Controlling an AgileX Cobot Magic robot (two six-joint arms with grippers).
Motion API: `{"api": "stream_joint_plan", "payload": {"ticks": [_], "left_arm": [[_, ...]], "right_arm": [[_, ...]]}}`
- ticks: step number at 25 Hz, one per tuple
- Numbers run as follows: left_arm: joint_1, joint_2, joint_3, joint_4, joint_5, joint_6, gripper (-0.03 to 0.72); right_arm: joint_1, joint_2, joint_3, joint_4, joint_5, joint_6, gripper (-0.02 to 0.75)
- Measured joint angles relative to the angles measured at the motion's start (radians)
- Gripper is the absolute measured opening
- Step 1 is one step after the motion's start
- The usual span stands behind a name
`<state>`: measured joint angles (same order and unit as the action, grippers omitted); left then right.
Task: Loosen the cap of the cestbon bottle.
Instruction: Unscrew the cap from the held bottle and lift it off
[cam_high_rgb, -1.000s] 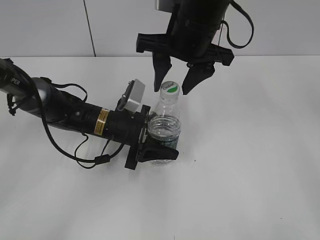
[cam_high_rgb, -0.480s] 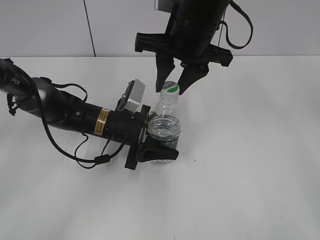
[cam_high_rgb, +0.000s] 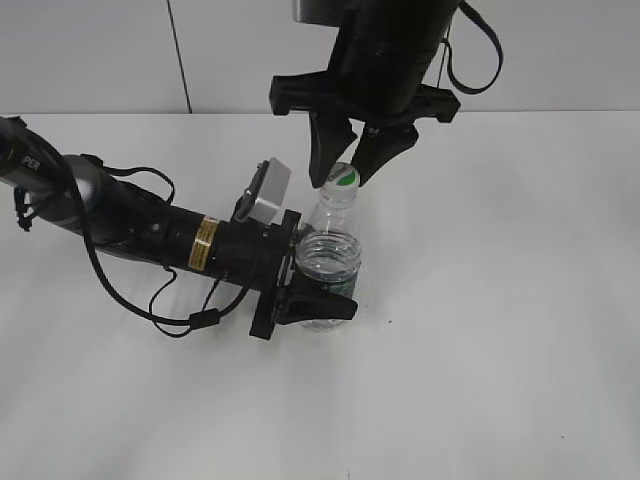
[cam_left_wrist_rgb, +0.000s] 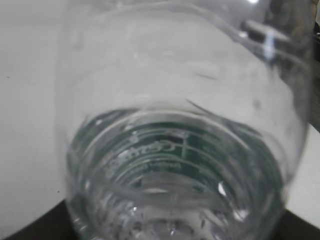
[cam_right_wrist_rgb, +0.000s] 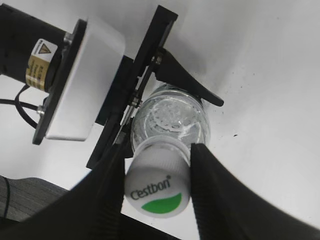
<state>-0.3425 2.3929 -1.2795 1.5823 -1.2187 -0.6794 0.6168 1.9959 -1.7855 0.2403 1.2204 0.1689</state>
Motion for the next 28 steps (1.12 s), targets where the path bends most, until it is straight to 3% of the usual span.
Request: {"api": "stream_joint_plan", "payload": {"ticks": [18, 28], "left_arm": [[0.0, 0.0, 0.0, 0.005, 0.0, -0.002, 0.405], [0.0, 0.0, 0.0, 0.009, 0.001, -0.004, 0.405]], "right_arm": [[0.0, 0.0, 0.0, 0.012, 0.001, -0.791, 0.305], [0.0, 0.0, 0.0, 0.013, 0.003, -1.072, 0.305]]}}
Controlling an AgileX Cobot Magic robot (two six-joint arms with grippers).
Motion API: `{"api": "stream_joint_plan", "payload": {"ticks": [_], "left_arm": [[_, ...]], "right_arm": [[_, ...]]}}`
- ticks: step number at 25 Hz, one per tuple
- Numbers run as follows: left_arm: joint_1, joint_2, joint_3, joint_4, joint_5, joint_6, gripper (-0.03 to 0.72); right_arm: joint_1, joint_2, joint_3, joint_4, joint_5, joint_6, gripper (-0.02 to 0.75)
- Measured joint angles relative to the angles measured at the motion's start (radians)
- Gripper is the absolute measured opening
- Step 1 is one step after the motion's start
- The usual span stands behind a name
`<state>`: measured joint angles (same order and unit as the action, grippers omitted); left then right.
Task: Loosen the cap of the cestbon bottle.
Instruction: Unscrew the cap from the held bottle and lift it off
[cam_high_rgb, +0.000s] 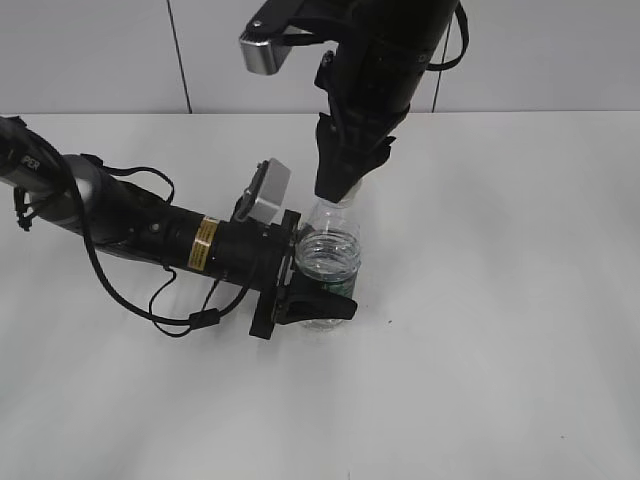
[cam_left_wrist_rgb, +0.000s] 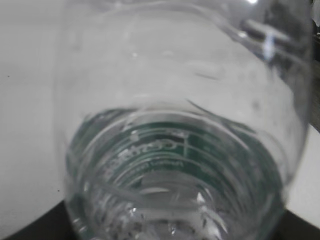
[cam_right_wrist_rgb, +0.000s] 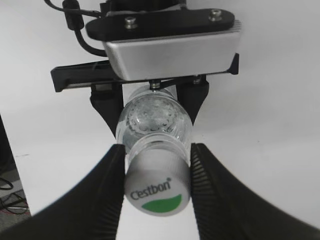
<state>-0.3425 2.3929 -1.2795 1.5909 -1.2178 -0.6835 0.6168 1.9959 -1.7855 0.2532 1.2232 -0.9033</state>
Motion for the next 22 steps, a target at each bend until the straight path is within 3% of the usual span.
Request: {"api": "stream_joint_plan", "payload": {"ticks": [13, 22], "left_arm": [[0.0, 0.0, 0.0, 0.0, 0.001, -0.008, 0.405], [0.0, 0.0, 0.0, -0.001, 0.001, -0.013, 0.405]], "right_arm": [[0.001, 0.0, 0.0, -0.011, 0.002, -0.424, 0.305], [0.001, 0.0, 0.0, -0.036, 0.002, -0.477, 0.305]]}}
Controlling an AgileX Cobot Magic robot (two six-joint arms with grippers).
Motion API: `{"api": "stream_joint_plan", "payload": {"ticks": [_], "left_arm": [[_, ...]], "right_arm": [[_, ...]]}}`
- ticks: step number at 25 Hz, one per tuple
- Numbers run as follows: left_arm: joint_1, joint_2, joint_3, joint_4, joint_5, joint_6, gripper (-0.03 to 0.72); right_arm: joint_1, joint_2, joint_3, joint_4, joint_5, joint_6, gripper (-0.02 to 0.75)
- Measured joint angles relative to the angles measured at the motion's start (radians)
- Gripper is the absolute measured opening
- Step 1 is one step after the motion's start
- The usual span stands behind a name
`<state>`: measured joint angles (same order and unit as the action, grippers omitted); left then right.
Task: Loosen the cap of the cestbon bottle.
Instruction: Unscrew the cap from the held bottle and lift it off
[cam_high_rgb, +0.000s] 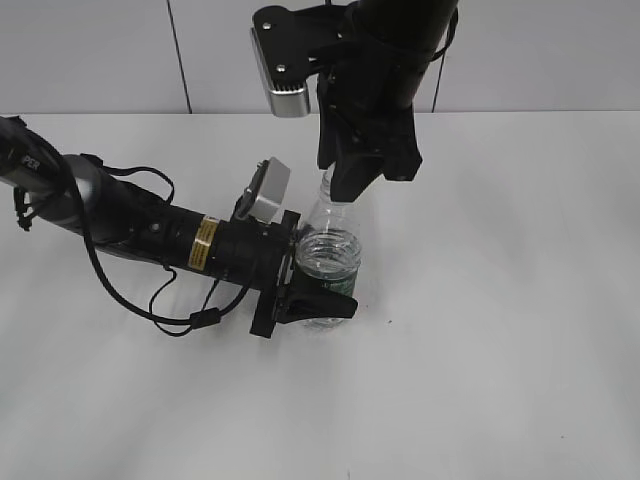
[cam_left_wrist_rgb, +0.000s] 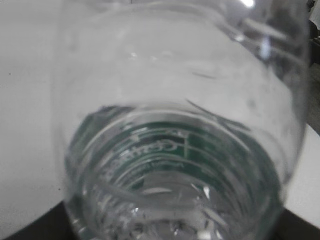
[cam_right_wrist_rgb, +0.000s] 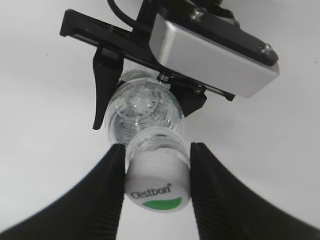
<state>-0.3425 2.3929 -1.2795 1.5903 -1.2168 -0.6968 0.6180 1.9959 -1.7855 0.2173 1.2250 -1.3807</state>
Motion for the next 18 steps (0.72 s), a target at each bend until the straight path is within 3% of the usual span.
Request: {"api": "stream_joint_plan", "payload": {"ticks": [18], "left_arm": [[0.0, -0.001, 0.0, 0.002, 0.0, 0.0, 0.405]], "right_arm": [[0.0, -0.003, 0.0, -0.002, 0.001, -0.005, 0.303]]}}
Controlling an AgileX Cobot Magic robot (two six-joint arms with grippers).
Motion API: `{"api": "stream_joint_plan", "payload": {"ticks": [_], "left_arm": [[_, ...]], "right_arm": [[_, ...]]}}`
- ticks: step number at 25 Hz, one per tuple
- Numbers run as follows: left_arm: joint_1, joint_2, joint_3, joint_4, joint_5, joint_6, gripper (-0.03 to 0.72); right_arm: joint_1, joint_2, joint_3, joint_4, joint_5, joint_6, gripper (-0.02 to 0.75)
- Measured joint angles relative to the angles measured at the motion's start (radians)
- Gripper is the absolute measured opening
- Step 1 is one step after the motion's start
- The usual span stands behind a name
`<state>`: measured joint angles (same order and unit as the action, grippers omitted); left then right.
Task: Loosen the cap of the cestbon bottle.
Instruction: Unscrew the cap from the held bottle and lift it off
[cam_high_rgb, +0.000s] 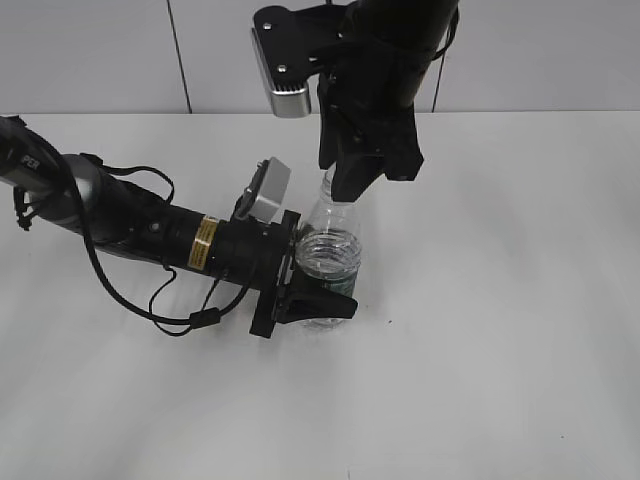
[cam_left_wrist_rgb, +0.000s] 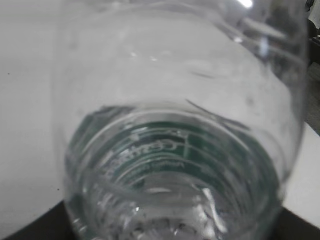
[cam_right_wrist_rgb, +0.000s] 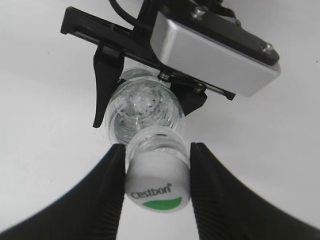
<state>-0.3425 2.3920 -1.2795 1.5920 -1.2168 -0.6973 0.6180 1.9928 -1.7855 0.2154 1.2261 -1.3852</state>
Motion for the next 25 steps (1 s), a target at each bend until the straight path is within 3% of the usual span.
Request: {"api": "stream_joint_plan", "payload": {"ticks": [25], "left_arm": [[0.001, 0.0, 0.0, 0.007, -0.002, 0.0, 0.403]], "right_arm": [[0.005, -0.019, 0.0, -0.014, 0.006, 0.032, 0.294]]}}
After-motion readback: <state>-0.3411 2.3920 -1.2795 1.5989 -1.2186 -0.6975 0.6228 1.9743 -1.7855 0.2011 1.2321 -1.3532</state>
